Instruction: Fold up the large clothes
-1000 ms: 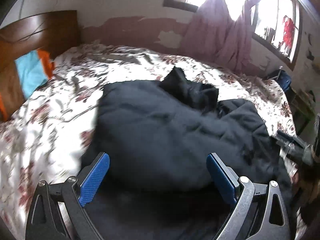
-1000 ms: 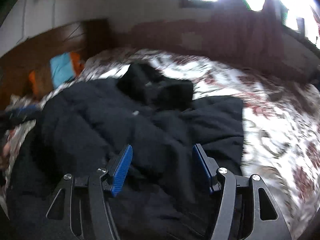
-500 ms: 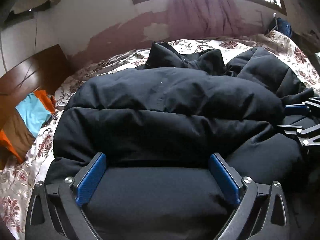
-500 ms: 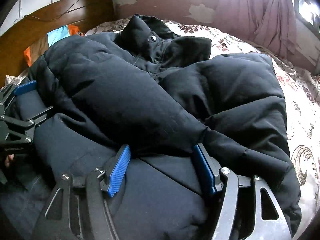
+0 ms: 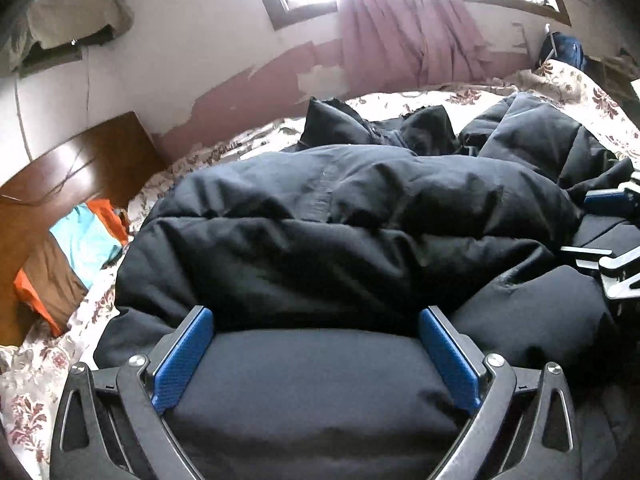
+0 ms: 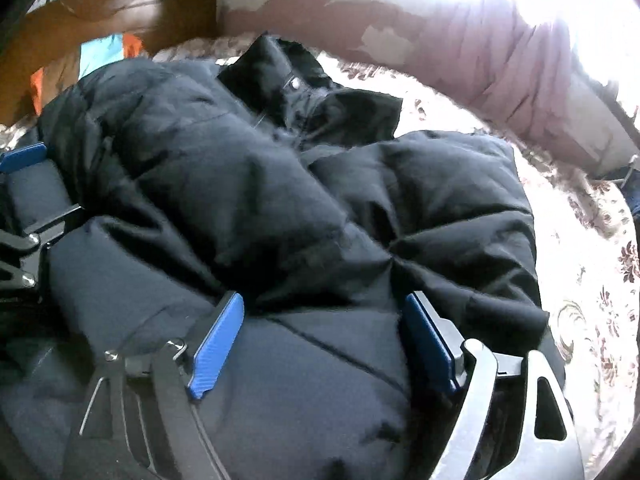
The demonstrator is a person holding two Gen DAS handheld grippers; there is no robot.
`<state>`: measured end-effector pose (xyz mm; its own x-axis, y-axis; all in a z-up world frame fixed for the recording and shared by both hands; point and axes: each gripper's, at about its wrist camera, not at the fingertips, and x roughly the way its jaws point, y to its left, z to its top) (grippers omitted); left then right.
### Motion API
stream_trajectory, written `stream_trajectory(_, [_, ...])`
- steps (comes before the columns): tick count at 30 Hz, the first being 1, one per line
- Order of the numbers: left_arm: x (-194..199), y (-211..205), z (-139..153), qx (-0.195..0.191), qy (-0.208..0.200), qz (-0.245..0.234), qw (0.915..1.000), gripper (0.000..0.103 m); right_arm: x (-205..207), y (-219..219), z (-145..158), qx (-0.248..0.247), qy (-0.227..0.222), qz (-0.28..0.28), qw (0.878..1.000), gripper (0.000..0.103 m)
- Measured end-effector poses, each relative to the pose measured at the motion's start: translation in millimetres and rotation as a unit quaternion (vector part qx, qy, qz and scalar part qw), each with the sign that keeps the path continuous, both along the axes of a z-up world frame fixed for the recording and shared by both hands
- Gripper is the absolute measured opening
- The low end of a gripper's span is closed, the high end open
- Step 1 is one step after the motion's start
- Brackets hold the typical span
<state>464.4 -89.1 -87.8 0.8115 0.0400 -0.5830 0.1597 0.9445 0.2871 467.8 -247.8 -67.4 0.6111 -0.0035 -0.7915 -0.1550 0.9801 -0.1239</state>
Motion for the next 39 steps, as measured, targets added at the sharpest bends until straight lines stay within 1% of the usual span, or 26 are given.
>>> stream_trajectory(1, [1.2, 1.5, 2.8, -0.008, 0.019, 0.0, 0.9998, 0.103, -6.7, -6.1, 7.8, 0.025, 0.01, 0.0, 1.0, 0.079])
stream_trajectory(2, [1.4, 2.3, 9.0, -0.015, 0.048, 0.001, 0.9987, 0.103, -17.2, -13.0, 17.2, 0.046, 0.014, -0.006, 0.999, 0.079])
stream_trajectory(3, [-0.5, 3.9, 18.0, -0.022, 0.085, -0.001, 0.9962, 0.103, -31.1, -20.1, 27.5, 0.062, 0.01, -0.014, 0.998, 0.079])
stream_trajectory(5, [-12.0, 8.0, 33.3, -0.037, 0.133, -0.008, 0.9904, 0.103, -58.4, -30.8, 43.0, 0.082, 0.005, -0.031, 0.996, 0.082])
stream_trajectory(7, [-28.4, 13.8, 46.6, -0.063, 0.162, -0.007, 0.9848, 0.103, -91.7, -38.8, 57.0, 0.091, -0.002, -0.043, 0.995, 0.085])
stream_trajectory(9, [-52.1, 20.7, 58.5, -0.102, 0.189, 0.002, 0.9768, 0.103, -120.6, -44.6, 67.2, 0.093, -0.006, -0.058, 0.994, 0.091])
stream_trajectory(10, [-62.6, 23.4, 62.0, -0.123, 0.199, 0.003, 0.9722, 0.103, -138.7, -47.9, 73.5, 0.101, -0.008, -0.066, 0.993, 0.091])
stream_trajectory(12, [-90.4, 27.4, 66.3, -0.174, 0.233, 0.007, 0.9566, 0.103, -165.5, -54.8, 81.1, 0.122, -0.001, -0.073, 0.99, 0.092])
stream_trajectory(13, [-101.0, 26.9, 65.2, -0.193, 0.25, 0.011, 0.9489, 0.103, -179.4, -58.3, 83.9, 0.132, 0.008, -0.075, 0.988, 0.092])
stream_trajectory(15, [-126.5, 28.4, 60.2, -0.232, 0.297, 0.025, 0.926, 0.103, -199.4, -61.2, 87.3, 0.142, 0.029, -0.079, 0.986, 0.093])
stream_trajectory(16, [-136.3, 28.6, 56.8, -0.244, 0.316, 0.033, 0.9165, 0.103, -208.3, -62.6, 88.8, 0.148, 0.04, -0.079, 0.985, 0.093])
stream_trajectory(18, [-160.3, 30.4, 54.6, -0.274, 0.353, 0.046, 0.8933, 0.103, -229.8, -66.3, 95.5, 0.166, 0.065, -0.074, 0.981, 0.093])
stream_trajectory(19, [-169.5, 30.1, 55.3, -0.282, 0.364, 0.05, 0.8865, 0.103, -237.5, -66.8, 97.3, 0.172, 0.073, -0.072, 0.98, 0.093])
stream_trajectory(21, [-191.5, 30.4, 58.7, -0.282, 0.382, 0.062, 0.8781, 0.103, -258.0, -70.3, 105.2, 0.196, 0.086, -0.064, 0.975, 0.093])
stream_trajectory(23, [-209.0, 29.5, 65.6, -0.28, 0.392, 0.067, 0.8741, 0.103, -274.6, -73.2, 115.0, 0.214, 0.093, -0.054, 0.971, 0.093])
stream_trajectory(25, [-222.0, 30.6, 75.4, -0.275, 0.41, 0.061, 0.8677, 0.103, -282.9, -74.6, 123.8, 0.22, 0.099, -0.042, 0.97, 0.093])
stream_trajectory(26, [-228.0, 32.5, 84.1, -0.271, 0.423, 0.057, 0.8627, 0.103, -285.7, -75.9, 128.6, 0.218, 0.102, -0.037, 0.97, 0.093])
stream_trajectory(27, [-231.3, 34.1, 92.3, -0.269, 0.43, 0.056, 0.8601, 0.103, -287.0, -76.5, 132.3, 0.217, 0.102, -0.034, 0.97, 0.093])
stream_trajectory(28, [-235.5, 37.2, 104.5, -0.265, 0.434, 0.056, 0.8595, 0.103, -287.6, -78.6, 137.4, 0.216, 0.101, -0.031, 0.971, 0.093])
stream_trajectory(30, [-236.3, 40.2, 131.4, -0.25, 0.428, 0.057, 0.8667, 0.103, -285.0, -80.8, 145.7, 0.219, 0.102, -0.025, 0.97, 0.093])
stream_trajectory(31, [-237.6, 41.3, 145.1, -0.242, 0.42, 0.057, 0.8728, 0.103, -282.1, -81.5, 149.6, 0.222, 0.103, -0.021, 0.969, 0.093])
stream_trajectory(32, [-236.2, 42.3, 164.1, -0.23, 0.407, 0.053, 0.8825, 0.103, -276.2, -83.2, 153.1, 0.223, 0.104, -0.018, 0.969, 0.093])
stream_trajectory(34, [-225.0, 40.7, 187.0, -0.206, 0.39, 0.045, 0.8962, 0.103, -258.2, -86.4, 157.9, 0.218, 0.106, -0.01, 0.97, 0.093])
stream_trajectory(37, [-192.7, 37.3, 212.6, -0.166, 0.366, 0.036, 0.915, 0.103, -220.3, -91.1, 161.8, 0.199, 0.095, -0.006, 0.975, 0.093])
stream_trajectory(38, [-173.0, 34.7, 218.6, -0.151, 0.354, 0.034, 0.9224, 0.103, -201.6, -93.8, 162.5, 0.191, 0.087, -0.01, 0.978, 0.094])
stream_trajectory(39, [-159.9, 34.3, 222.3, -0.143, 0.345, 0.032, 0.927, 0.103, -186.0, -95.7, 163.2, 0.185, 0.08, -0.017, 0.979, 0.094])
